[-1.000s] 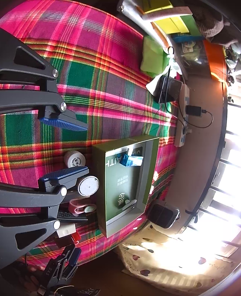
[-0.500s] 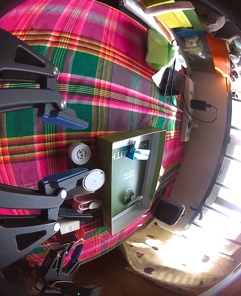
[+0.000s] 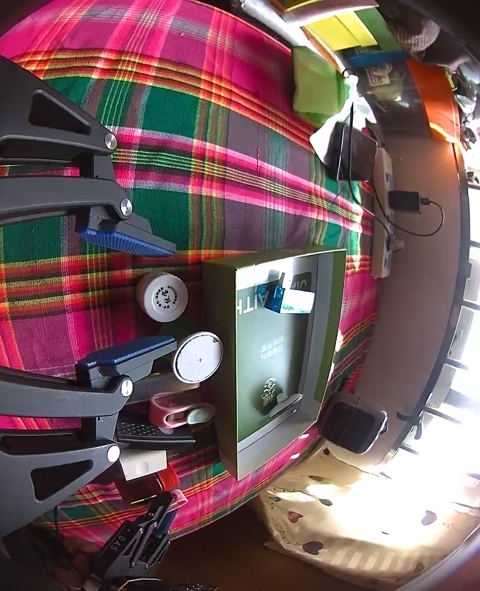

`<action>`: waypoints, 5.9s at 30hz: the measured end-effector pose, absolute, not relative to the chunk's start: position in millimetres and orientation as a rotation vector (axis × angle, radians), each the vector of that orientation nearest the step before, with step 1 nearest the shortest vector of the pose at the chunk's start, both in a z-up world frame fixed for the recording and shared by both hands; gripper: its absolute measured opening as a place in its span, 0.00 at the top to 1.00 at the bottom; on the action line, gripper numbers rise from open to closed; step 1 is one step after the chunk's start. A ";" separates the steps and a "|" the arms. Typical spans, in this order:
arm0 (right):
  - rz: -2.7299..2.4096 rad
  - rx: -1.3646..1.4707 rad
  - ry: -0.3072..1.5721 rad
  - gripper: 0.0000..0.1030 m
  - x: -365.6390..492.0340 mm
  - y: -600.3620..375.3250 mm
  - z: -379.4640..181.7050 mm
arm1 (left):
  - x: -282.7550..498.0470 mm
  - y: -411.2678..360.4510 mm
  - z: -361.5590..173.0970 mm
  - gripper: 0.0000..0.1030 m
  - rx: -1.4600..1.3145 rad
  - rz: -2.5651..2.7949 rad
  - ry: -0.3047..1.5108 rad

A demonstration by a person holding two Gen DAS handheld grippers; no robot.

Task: Organize rigid objects
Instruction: 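Move the right tool to the pink-and-white clip and close on it, then close the left tool on the white round jar, then carry the white jar with the left tool while the right tool carries the clip to the box, then open the left tool to drop the jar while the right tool releases the clip in the box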

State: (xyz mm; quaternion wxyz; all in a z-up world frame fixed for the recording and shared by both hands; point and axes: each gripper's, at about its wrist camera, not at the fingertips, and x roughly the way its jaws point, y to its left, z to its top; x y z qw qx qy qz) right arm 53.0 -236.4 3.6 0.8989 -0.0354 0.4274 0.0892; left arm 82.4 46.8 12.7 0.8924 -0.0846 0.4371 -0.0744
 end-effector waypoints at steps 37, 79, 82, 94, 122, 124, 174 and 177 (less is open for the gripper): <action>0.179 -0.050 0.887 0.76 56.4 -244.9 3.9 | 86.8 42.4 7.7 0.74 -0.085 -0.047 0.879; 0.249 -0.072 0.790 0.77 73.0 -239.1 50.8 | 93.7 36.4 62.1 0.74 -0.075 -0.137 0.792; 0.263 -0.083 0.774 0.77 80.6 -235.7 59.8 | 101.7 33.0 66.7 0.74 -0.077 -0.155 0.787; 0.317 -0.079 0.766 0.77 130.5 -221.8 76.0 | 140.8 18.8 70.9 0.74 -0.079 -0.224 0.797; 0.344 -0.123 0.903 0.77 240.0 -177.6 26.9 | 217.5 -5.4 27.8 0.74 -0.056 -0.275 0.923; 0.345 -0.126 0.908 0.77 242.5 -175.2 24.9 | 219.8 -5.9 25.8 0.74 -0.056 -0.277 0.929; 0.351 -0.103 0.900 0.74 244.8 -169.6 21.1 | 218.2 -7.2 22.3 0.70 -0.040 -0.267 0.937; 0.351 -0.099 0.892 0.73 240.3 -169.9 24.2 | 213.1 -7.2 25.6 0.69 -0.037 -0.265 0.930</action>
